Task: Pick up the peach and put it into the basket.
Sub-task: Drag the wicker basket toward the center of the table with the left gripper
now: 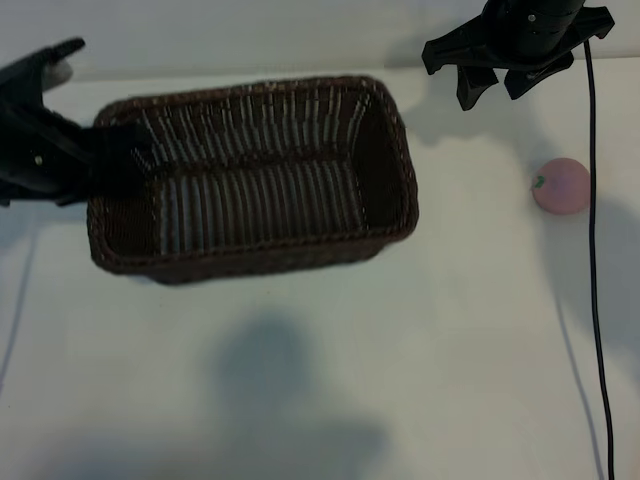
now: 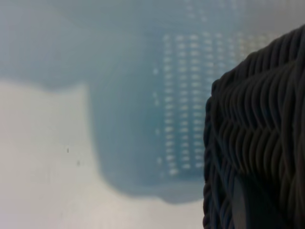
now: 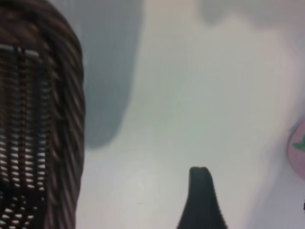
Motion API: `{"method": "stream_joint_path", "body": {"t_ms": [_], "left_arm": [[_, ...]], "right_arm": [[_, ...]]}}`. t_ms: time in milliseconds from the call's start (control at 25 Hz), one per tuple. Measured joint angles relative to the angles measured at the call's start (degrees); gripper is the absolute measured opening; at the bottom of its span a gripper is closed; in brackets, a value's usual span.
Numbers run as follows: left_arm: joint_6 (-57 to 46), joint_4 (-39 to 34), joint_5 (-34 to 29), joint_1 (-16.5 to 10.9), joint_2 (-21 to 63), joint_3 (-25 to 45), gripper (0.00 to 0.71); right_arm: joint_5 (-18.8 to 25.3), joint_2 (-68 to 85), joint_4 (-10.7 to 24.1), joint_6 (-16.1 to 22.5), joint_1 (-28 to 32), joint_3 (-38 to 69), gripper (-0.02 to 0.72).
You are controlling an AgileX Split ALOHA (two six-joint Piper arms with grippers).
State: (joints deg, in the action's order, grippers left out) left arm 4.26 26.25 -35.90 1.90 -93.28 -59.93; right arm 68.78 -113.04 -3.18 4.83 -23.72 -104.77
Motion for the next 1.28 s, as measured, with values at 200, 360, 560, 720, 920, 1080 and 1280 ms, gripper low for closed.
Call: {"method": "stream_joint_path", "body": {"t_ms": [200,360,560,720,920,1080,1280], "left_arm": [[0.3,0.8,-1.4,0.5,-3.5,-6.6,0.094],[0.3,1.0,-1.4,3.7,-8.3,-10.6,0.094],[-0.3,1.3,-0.9,8.1,-14.1,-13.3,0.093],[-0.8,1.5,1.7,9.0,-17.1,-13.6,0.093],[-0.9,1.5,2.9,9.0,-18.2,-13.9,0.102],[-1.1,2.3,2.9,9.0,-18.1,-14.0,0.237],[-1.4,2.5,1.0,9.0,-17.3,-14.0,0.520]], "right_arm": [[0.0,0.0,0.0,0.0,0.0,0.0,0.495],[0.0,0.0,0.0,0.0,0.0,0.0,0.495],[0.0,0.0,0.0,0.0,0.0,0.0,0.495],[0.0,0.0,0.0,0.0,0.0,0.0,0.495],[0.0,0.0,0.0,0.0,0.0,0.0,0.495],[0.0,0.0,0.0,0.0,0.0,0.0,0.495],[0.0,0.0,0.0,0.1,0.0,0.0,0.495]]}}
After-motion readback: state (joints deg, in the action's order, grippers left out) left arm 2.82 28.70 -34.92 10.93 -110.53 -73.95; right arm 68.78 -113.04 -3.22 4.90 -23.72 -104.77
